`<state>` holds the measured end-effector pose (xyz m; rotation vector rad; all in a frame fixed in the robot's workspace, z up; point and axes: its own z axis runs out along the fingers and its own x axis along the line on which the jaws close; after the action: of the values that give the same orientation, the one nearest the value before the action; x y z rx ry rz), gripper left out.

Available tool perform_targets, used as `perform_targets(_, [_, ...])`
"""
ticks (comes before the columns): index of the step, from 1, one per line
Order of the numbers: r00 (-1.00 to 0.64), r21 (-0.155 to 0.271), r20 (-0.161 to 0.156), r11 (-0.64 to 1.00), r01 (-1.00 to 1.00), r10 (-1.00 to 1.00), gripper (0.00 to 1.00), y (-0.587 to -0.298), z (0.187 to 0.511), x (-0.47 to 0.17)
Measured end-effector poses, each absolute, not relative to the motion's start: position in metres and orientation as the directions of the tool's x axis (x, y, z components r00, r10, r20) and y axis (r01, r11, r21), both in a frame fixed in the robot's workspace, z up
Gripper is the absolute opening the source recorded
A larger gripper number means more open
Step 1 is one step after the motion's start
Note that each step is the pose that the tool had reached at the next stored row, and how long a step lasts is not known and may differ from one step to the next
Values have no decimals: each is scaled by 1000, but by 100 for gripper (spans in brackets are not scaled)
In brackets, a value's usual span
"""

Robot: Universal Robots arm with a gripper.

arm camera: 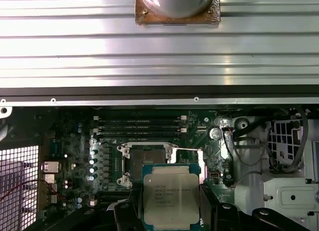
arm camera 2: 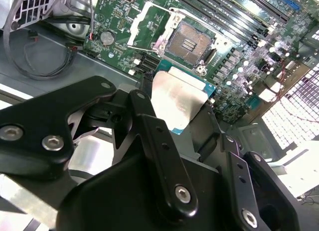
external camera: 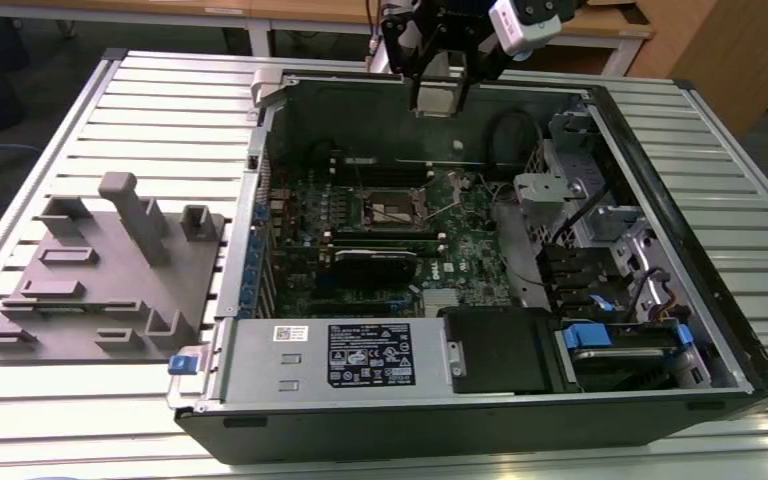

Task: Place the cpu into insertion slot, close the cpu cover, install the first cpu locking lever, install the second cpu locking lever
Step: 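Place the cpu into insertion slot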

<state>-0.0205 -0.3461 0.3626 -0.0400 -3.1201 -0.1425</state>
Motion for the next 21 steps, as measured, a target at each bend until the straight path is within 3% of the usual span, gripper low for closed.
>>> perform_targets(21, [-1000,91,19,995,26,25,54,-346,356,-21])
